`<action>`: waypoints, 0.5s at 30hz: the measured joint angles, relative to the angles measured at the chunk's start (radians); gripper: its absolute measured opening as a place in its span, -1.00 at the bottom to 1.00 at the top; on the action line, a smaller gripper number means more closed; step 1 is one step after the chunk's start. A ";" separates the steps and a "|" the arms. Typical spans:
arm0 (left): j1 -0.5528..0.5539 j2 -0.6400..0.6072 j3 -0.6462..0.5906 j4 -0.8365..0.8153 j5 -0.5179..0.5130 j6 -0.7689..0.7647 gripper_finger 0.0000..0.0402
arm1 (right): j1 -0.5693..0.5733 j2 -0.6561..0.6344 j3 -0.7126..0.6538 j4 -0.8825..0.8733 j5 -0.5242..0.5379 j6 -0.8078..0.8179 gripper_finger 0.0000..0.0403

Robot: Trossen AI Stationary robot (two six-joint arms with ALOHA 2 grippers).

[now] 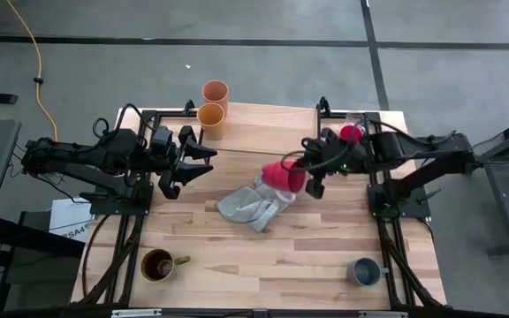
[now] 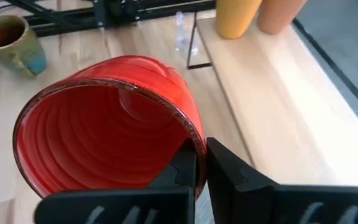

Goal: Stack small to large cups/mugs on shelf
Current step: Put the red mug on the shelf

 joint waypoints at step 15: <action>0.000 0.035 0.001 -0.044 -0.110 0.085 0.00 | -0.104 0.002 0.001 0.164 0.105 0.298 -1.00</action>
